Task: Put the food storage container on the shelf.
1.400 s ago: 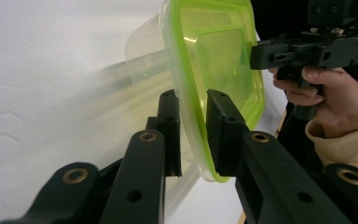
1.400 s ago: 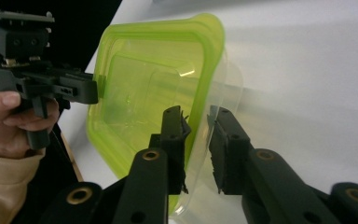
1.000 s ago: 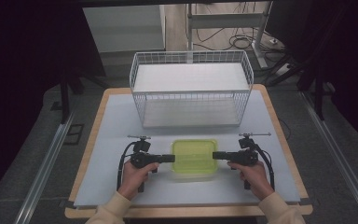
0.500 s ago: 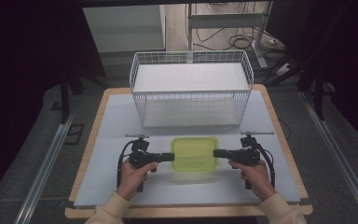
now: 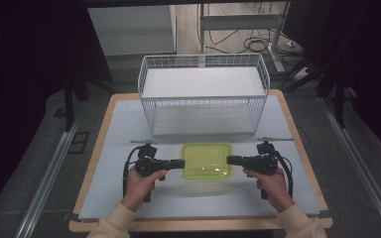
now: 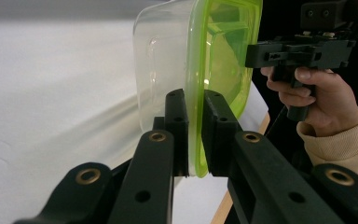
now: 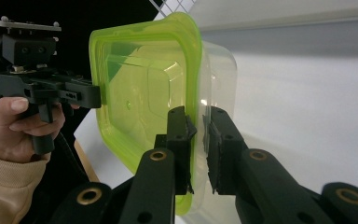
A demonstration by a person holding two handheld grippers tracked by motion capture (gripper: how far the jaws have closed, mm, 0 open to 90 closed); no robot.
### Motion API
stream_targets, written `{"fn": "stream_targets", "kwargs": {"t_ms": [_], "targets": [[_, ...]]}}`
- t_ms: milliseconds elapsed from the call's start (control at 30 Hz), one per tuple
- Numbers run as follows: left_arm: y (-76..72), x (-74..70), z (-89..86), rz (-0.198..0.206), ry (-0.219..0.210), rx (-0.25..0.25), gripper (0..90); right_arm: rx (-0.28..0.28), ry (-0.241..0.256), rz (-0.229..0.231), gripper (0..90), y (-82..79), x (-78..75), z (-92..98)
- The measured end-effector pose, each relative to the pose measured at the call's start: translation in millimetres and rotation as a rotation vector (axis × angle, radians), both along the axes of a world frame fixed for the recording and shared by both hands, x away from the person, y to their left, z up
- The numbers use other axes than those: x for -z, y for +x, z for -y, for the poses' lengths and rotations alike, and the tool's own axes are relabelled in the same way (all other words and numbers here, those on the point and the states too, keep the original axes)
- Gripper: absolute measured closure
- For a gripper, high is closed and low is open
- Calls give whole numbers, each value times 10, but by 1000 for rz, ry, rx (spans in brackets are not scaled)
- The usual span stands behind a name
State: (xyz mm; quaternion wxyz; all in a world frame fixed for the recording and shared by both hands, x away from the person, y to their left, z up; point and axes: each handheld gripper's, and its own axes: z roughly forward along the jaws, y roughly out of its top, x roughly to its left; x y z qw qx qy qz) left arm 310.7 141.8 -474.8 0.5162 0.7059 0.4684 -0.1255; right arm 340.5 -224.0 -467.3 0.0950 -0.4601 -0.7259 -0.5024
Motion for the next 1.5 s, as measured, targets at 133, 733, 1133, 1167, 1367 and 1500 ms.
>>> {"fn": "stream_targets", "kwargs": {"t_ms": [133,733,1133,1167,1367,1500], "targets": [[11,-67,-18,11,-1,-4,819,-1,2,18,804,16,-73,-18],[69,-364,-70,58,-18,-15,820,7,-1,87,804,58,-432,-80],[146,-547,-67,77,-13,-19,820,12,-2,111,804,119,-607,-85],[152,-555,-64,77,-14,-23,820,12,-5,116,803,126,-621,-86],[208,-652,-62,86,-9,-22,819,20,2,116,804,164,-692,-87],[240,-714,-63,93,-11,-25,820,24,0,127,803,194,-766,-91]]}}
